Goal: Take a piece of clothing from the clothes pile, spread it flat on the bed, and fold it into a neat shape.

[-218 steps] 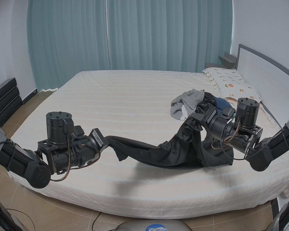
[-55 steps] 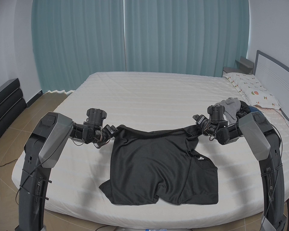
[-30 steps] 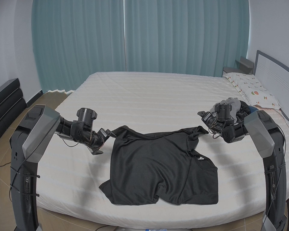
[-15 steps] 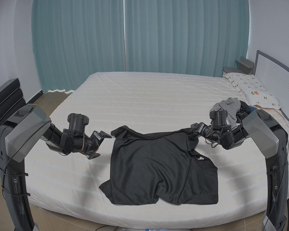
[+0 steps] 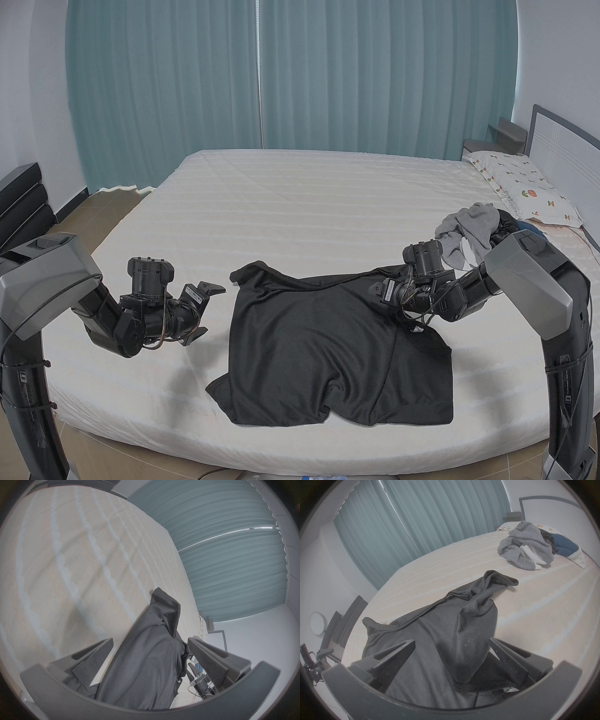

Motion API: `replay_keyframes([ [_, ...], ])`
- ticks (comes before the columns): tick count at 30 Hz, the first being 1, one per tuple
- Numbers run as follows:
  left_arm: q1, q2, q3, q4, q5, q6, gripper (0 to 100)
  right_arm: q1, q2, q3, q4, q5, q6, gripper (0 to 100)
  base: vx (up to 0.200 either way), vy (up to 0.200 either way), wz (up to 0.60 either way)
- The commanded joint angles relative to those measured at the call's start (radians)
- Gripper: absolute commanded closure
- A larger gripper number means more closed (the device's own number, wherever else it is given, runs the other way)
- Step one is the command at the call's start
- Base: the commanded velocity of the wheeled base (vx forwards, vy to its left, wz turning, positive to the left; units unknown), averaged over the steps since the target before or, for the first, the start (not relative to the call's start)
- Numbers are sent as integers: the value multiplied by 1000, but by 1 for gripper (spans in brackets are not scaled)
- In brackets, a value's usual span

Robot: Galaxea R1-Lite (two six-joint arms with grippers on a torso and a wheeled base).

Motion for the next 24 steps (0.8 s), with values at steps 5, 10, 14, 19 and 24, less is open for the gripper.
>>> replay_keyframes([
  [5,1,0,15,-5,-1,-1,0,-3,50,-55,32,-26,-20,100,0,0,0],
  [10,1,0,21,-5,1,1,0,-19,50,-55,37,-39,-27,100,0,0,0],
  [14,1,0,28,-6,1,10,0,-43,35,-57,29,-39,-26,100,0,0,0],
  [19,-14,-3,47,-6,2,22,0,-121,-22,-55,28,-23,-21,100,0,0,0],
  [24,-16,-3,50,-6,2,22,0,-189,-20,-54,25,-10,-15,100,0,0,0],
])
